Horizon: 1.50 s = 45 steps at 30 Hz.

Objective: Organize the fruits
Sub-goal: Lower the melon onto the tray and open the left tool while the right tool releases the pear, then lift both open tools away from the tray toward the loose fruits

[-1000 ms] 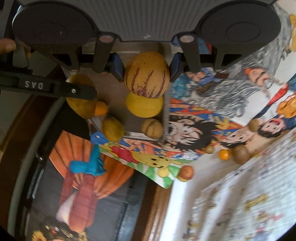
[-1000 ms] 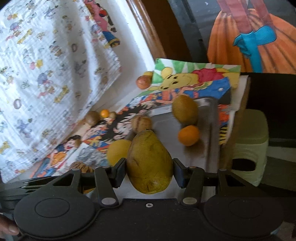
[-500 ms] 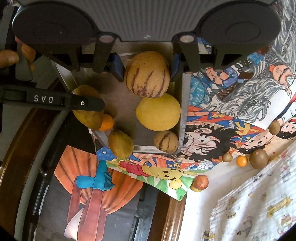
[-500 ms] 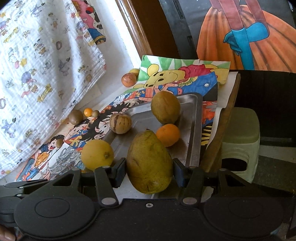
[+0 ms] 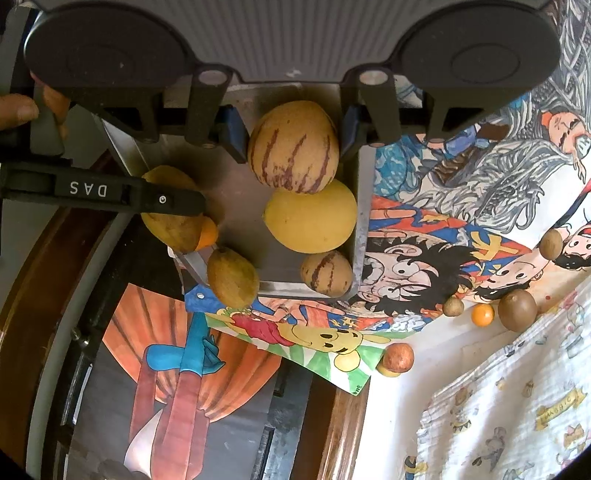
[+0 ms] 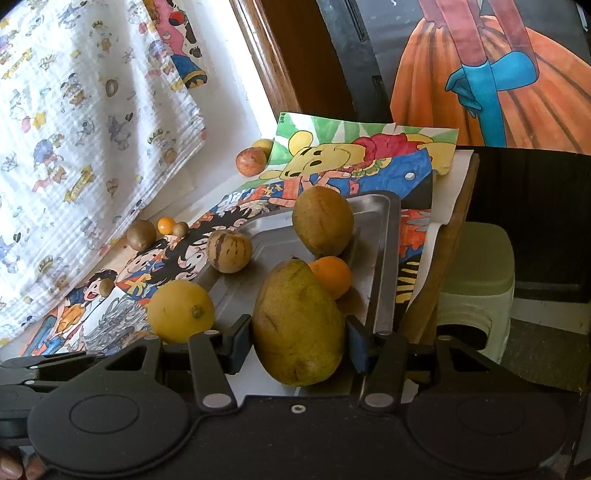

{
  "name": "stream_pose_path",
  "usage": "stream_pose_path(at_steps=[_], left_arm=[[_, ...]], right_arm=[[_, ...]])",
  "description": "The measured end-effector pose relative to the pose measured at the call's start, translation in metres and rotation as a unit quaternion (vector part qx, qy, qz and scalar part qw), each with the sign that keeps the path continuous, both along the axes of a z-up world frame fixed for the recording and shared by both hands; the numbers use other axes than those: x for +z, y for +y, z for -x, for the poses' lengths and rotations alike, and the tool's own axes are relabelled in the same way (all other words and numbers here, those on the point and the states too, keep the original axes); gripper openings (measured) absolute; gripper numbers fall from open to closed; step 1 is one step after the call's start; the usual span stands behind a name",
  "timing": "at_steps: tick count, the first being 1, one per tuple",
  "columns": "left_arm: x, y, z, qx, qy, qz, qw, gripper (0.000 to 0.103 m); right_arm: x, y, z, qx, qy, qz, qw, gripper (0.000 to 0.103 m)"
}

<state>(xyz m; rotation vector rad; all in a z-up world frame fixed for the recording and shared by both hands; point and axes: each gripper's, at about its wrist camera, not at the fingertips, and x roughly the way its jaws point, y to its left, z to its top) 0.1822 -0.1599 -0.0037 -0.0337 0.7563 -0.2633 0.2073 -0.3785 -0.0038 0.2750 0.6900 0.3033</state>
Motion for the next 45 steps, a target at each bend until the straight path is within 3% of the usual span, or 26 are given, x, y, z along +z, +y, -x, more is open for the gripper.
stream_pose_path(at_steps=[22, 31, 38, 45], left_arm=[[-0.003, 0.001, -0.011, -0.004, -0.009, -0.003, 0.9999, 0.058], [0.002, 0.002, 0.008, -0.014, -0.029, 0.003, 0.9995, 0.074], [0.017, 0.014, 0.027, 0.005, -0.05, 0.008, 0.9987, 0.085], [0.033, 0.034, 0.045, 0.036, -0.067, 0.008, 0.9971, 0.096]], right_arm=[[-0.004, 0.001, -0.005, -0.013, -0.016, -0.016, 1.0, 0.056], [-0.004, -0.004, 0.005, -0.025, -0.013, -0.044, 0.999, 0.06], [0.003, -0.004, 0.019, -0.031, -0.018, -0.05, 0.998, 0.065], [0.017, 0.003, 0.039, -0.03, -0.034, -0.044, 0.998, 0.076]])
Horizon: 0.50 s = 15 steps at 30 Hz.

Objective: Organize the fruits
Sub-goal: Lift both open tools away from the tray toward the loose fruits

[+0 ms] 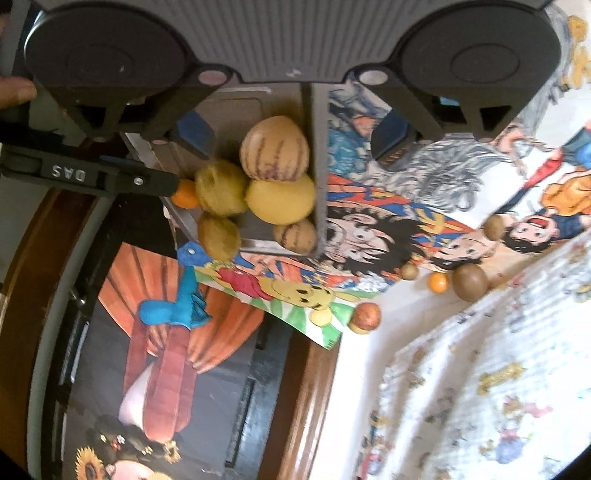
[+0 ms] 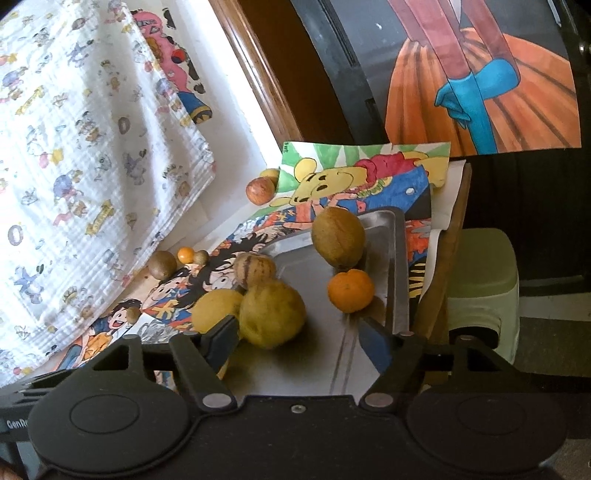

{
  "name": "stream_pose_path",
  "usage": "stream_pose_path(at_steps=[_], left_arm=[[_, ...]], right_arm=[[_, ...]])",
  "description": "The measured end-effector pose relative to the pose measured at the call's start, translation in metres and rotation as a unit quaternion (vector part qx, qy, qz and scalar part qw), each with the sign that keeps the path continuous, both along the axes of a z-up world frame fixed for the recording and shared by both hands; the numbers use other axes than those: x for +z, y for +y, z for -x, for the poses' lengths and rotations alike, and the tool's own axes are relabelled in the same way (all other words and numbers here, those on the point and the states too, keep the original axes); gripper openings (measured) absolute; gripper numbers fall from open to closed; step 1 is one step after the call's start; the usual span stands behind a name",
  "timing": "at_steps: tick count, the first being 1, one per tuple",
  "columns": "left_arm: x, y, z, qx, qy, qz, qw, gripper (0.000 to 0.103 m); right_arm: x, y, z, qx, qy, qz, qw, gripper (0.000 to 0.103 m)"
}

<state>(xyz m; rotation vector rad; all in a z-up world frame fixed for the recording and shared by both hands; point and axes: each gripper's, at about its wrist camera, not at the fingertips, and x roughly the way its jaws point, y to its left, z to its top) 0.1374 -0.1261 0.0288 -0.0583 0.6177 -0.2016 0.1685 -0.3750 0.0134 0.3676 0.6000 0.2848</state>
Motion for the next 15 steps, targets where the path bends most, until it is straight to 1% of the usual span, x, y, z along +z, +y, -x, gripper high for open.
stream_pose_path(at_steps=[2, 4, 8, 10, 13, 15], left_arm=[[0.005, 0.008, 0.006, 0.01, -0.004, 0.002, 0.9999, 0.099], [0.01, 0.016, 0.012, 0.019, -0.008, 0.005, 0.9998, 0.1], [0.02, 0.033, 0.023, 0.034, -0.012, 0.01, 0.9993, 0.102], [0.022, 0.041, 0.027, 0.036, -0.002, 0.016, 0.9992, 0.102], [0.021, 0.053, 0.032, 0.042, 0.022, 0.021, 0.9987, 0.102], [0.02, 0.06, 0.037, 0.048, 0.031, 0.015, 0.9982, 0.102]], right_arm=[[0.005, 0.003, 0.007, 0.0, -0.003, 0.002, 1.0, 0.079], [0.009, 0.007, 0.014, 0.0, -0.008, 0.004, 1.0, 0.083], [0.019, 0.016, 0.03, 0.001, -0.016, 0.013, 1.0, 0.088], [0.024, 0.023, 0.039, 0.005, -0.021, 0.02, 1.0, 0.094], [0.03, 0.033, 0.053, 0.013, -0.025, 0.032, 0.999, 0.098], [0.033, 0.039, 0.063, 0.02, -0.026, 0.039, 0.999, 0.101]])
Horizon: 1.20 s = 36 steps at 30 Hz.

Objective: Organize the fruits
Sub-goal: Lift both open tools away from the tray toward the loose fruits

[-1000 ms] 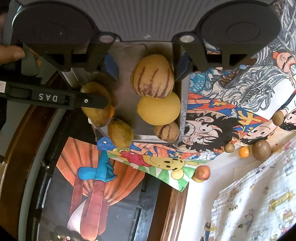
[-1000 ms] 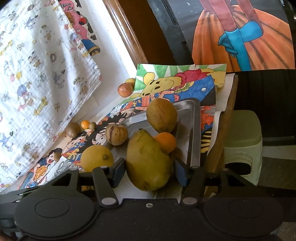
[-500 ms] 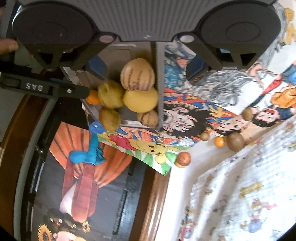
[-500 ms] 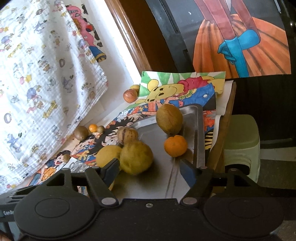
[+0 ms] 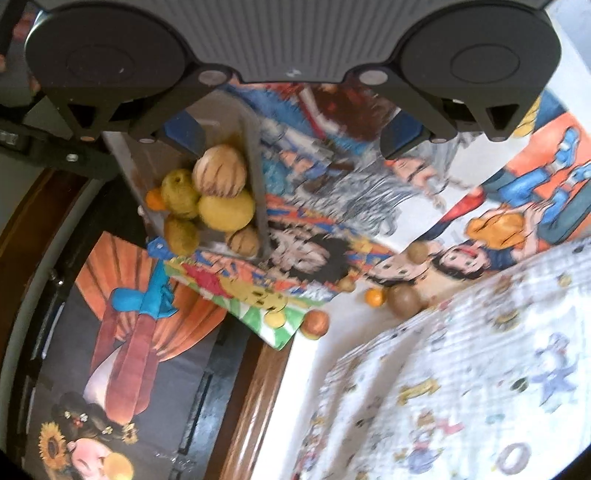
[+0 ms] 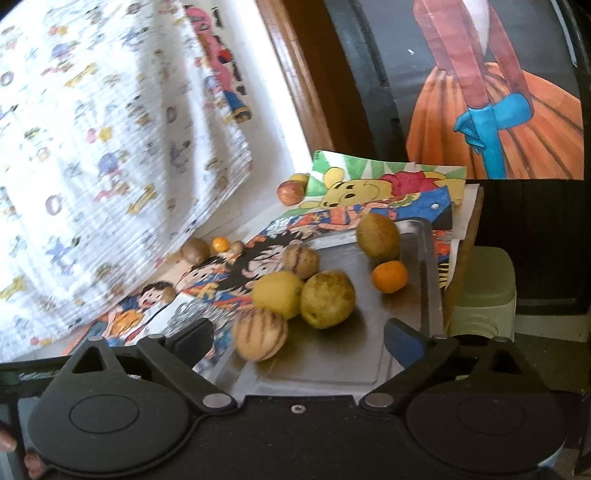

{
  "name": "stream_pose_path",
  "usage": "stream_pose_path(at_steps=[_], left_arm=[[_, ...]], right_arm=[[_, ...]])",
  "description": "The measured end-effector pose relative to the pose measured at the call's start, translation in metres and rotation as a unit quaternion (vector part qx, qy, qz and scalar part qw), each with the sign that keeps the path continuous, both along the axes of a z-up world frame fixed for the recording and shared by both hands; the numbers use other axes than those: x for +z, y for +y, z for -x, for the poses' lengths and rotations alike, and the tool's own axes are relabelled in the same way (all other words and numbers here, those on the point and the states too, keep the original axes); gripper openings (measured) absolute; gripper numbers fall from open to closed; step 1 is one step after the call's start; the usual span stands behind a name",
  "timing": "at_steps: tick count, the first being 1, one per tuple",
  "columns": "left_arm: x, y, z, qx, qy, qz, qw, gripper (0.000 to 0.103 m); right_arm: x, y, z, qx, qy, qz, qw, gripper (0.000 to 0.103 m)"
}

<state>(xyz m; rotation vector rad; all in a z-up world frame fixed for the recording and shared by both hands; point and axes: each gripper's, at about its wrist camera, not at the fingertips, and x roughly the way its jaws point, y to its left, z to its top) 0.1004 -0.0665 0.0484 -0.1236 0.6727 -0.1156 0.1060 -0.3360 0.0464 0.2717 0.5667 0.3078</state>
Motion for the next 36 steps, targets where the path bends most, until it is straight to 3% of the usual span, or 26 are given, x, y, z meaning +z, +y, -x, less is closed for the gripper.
stream_pose_path(at_steps=[8, 19, 36], left_arm=[[-0.001, 0.025, 0.022, 0.015, 0.014, -0.02, 0.9996, 0.103], [-0.003, 0.065, 0.05, 0.052, 0.027, -0.042, 0.9974, 0.103], [-0.005, 0.128, 0.068, 0.131, 0.036, -0.039, 0.99, 0.102]], right_arm=[[-0.002, 0.025, 0.035, 0.014, 0.029, 0.009, 0.999, 0.102], [-0.029, 0.068, 0.062, 0.037, 0.091, 0.004, 0.995, 0.102], [-0.022, 0.136, 0.042, 0.112, 0.105, 0.007, 0.988, 0.102]])
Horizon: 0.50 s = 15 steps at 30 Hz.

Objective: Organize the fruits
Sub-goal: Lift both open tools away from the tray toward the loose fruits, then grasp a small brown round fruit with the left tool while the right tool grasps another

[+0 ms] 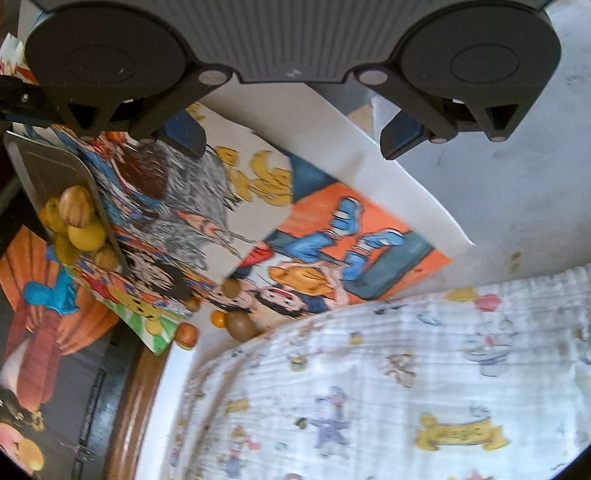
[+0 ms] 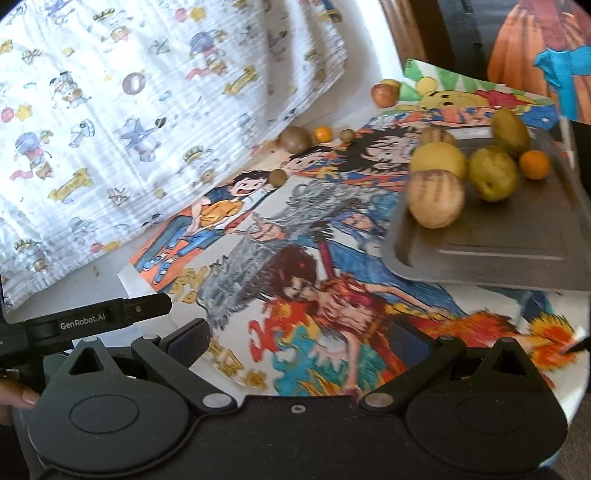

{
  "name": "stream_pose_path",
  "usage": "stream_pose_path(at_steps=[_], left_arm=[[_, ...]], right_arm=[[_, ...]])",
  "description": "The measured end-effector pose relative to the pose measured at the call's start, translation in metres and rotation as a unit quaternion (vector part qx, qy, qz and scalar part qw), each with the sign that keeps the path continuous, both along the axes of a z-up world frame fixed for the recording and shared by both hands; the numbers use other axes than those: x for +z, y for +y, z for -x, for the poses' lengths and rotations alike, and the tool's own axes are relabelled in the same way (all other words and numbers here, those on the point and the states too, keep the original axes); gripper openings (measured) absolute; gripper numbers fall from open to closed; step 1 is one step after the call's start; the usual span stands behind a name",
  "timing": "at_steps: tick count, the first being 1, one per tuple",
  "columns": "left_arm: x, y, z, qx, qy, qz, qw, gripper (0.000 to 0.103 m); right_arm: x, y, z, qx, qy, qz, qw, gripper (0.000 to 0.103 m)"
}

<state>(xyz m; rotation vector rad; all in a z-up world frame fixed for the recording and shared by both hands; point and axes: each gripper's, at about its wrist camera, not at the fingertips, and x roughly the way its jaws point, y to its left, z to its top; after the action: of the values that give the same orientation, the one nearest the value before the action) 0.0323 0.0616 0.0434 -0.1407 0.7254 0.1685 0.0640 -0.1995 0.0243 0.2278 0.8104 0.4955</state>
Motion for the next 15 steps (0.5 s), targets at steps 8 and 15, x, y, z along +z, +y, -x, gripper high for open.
stream_pose_path(at_steps=[8, 15], left_arm=[[0.02, 0.011, -0.023, 0.004, -0.019, -0.012, 0.9997, 0.103], [0.039, 0.015, -0.058, 0.003, -0.055, -0.017, 0.9983, 0.103]], right_arm=[[0.039, 0.019, -0.045, 0.022, -0.012, -0.003, 1.0, 0.102], [0.088, 0.029, -0.105, 0.049, -0.055, 0.01, 0.997, 0.102]])
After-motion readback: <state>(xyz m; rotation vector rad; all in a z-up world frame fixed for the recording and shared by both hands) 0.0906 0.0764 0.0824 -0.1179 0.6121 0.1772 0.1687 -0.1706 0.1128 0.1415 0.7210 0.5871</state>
